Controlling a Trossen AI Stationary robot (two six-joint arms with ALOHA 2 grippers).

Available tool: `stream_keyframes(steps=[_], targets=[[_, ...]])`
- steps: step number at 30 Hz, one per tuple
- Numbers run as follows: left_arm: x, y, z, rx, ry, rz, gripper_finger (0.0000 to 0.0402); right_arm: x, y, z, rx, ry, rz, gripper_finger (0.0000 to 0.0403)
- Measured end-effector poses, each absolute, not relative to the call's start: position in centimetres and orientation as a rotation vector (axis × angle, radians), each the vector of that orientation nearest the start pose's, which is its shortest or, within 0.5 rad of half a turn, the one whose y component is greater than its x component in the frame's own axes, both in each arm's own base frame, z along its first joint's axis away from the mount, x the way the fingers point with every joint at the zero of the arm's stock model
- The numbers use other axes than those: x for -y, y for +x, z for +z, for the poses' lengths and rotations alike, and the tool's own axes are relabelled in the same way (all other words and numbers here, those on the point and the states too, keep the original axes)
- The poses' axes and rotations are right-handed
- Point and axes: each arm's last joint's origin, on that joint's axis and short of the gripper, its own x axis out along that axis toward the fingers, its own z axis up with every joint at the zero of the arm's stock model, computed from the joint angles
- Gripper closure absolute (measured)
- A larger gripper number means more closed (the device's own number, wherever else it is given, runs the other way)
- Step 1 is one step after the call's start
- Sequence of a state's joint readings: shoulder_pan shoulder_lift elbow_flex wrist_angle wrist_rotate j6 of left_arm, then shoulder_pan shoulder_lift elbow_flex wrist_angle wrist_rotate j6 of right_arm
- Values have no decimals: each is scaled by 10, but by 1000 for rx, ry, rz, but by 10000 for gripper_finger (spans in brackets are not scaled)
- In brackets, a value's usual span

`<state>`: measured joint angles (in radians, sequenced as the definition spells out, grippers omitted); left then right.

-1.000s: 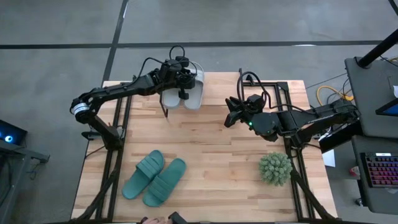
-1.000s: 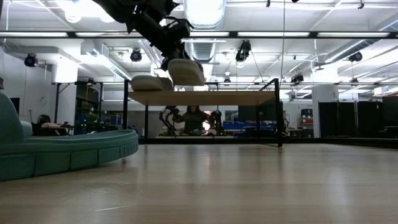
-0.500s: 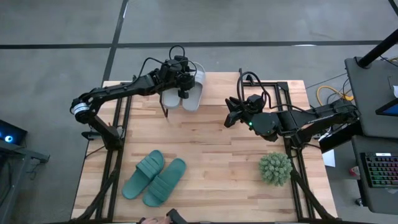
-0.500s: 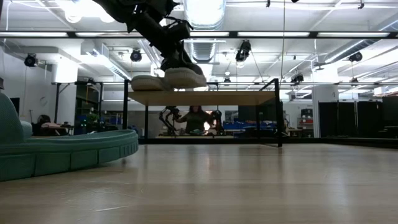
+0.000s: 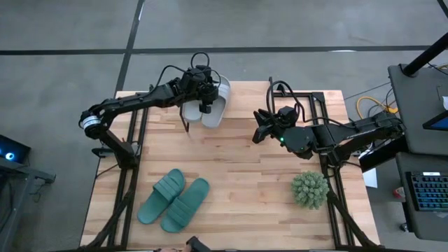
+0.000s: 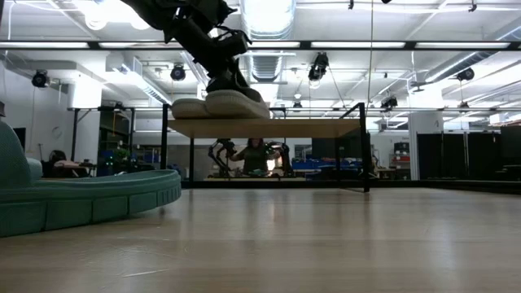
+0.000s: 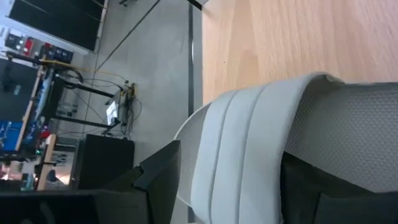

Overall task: Pick and place slides into the shelf
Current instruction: Put the gray slide on the shelf

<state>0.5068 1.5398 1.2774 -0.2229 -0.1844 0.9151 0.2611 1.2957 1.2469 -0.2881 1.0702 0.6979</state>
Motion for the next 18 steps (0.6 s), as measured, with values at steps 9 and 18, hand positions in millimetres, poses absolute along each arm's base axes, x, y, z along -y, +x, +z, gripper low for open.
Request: stream_keyframes(steps=[9,18], targets=[[-172,300,311,-803,750,376,209,-46,270,378,17,441,-852,307],[-169,299,307,-843,740,348,209,-46,270,378,17,441,-852,307]])
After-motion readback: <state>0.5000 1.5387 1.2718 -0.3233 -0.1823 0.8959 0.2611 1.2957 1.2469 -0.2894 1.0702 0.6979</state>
